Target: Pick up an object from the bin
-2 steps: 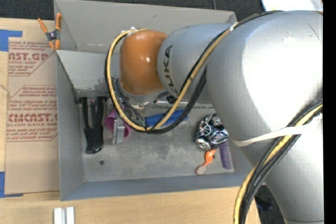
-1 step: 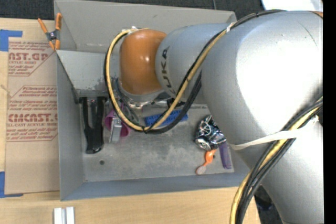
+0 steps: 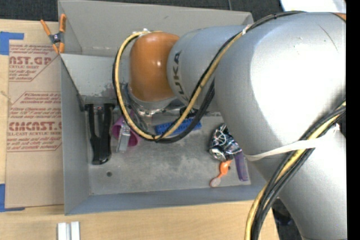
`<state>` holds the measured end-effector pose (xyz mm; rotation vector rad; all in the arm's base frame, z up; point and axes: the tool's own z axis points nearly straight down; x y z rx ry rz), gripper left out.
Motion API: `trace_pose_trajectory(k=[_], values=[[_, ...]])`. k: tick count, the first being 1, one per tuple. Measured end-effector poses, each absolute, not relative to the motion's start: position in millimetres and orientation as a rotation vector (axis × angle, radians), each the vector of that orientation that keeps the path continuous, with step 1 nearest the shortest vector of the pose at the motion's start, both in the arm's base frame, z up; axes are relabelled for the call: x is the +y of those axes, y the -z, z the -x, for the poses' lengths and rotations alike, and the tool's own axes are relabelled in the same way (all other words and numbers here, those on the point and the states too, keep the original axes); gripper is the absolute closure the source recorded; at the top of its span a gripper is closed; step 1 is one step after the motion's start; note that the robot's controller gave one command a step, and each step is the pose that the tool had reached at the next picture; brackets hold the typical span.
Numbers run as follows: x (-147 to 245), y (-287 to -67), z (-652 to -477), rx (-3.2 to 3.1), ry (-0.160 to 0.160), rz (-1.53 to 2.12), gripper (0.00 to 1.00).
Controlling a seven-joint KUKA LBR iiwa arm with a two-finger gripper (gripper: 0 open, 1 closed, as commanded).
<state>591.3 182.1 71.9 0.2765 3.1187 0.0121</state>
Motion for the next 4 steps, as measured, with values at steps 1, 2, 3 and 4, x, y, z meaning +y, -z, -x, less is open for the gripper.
trace_pose_trajectory(k=[1,2,3,4], values=[[188.1,-82.9,-593.0,3.128,-0.010,-0.042,1.00],[188.2,-82.8,-593.0,3.128,-0.011,-0.041,1.00],[181.4,-100.1,-593.5,3.126,-0.009,0.062,1.00],[206.9,-109.6,-585.9,3.127,-0.014,0.044,1.00]])
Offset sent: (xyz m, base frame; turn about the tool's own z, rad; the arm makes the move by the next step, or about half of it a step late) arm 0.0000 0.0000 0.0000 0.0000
